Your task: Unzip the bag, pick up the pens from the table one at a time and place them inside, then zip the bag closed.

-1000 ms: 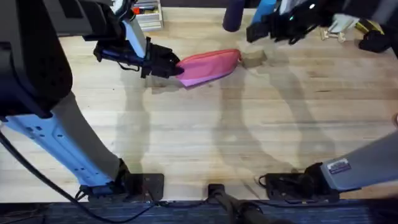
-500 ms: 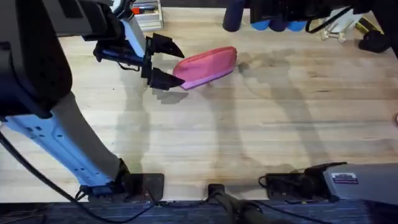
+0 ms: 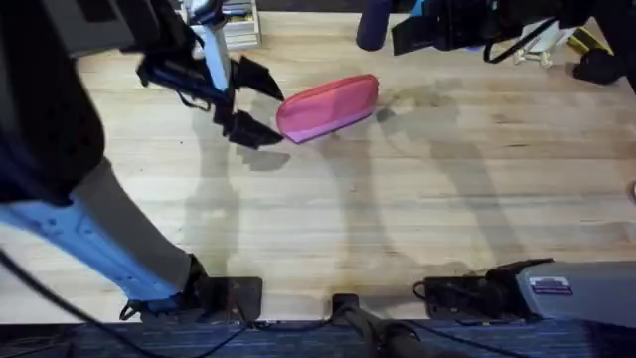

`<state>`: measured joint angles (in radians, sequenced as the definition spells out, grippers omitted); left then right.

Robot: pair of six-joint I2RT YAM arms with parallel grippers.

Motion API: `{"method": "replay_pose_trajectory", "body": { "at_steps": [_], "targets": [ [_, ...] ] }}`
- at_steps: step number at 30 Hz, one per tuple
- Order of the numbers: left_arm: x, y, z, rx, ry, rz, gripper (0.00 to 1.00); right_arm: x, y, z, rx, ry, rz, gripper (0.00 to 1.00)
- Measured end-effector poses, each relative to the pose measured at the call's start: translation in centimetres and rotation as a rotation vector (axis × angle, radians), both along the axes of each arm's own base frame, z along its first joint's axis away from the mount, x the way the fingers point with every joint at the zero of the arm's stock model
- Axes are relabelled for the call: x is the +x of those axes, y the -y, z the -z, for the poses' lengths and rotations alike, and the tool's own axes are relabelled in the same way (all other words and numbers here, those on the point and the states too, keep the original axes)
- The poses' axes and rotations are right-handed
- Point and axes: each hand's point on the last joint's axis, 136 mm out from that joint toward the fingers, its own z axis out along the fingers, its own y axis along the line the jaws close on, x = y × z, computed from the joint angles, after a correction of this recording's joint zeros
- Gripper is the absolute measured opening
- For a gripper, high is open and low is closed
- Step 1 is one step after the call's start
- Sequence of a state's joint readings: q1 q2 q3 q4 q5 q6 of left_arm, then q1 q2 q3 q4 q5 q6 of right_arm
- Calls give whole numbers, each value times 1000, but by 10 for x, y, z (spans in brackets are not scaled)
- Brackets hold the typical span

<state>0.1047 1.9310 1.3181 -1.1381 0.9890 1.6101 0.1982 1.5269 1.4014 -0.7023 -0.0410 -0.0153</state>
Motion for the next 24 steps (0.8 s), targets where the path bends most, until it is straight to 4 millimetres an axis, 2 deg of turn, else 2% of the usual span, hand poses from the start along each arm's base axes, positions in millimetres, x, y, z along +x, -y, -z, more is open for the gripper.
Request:
{"method": "replay_pose_trajectory", "body": {
  "at_steps": [6, 12, 16, 20, 22, 24],
  "targets": [
    [23, -19, -55, 170, 116, -100, 997, -3, 1, 2, -9, -12, -9, 997],
    [25, -42, -108, 327, 129, -319, 996, -9, 2, -11, -4, 16, -9, 997],
    [19, -57, -138, 377, 98, -517, 996, -15, 3, -24, 1, 43, -9, 997],
    [6, -67, -163, 371, 47, -710, 996, -17, 3, -27, 2, 50, -9, 997],
    [-9, -70, -180, 328, -22, -853, 996, -17, 3, -27, 1, 50, -11, 997],
    [-19, -70, -183, 314, -74, -902, 996, -17, 3, -27, 1, 49, -11, 997]
  ]
}}
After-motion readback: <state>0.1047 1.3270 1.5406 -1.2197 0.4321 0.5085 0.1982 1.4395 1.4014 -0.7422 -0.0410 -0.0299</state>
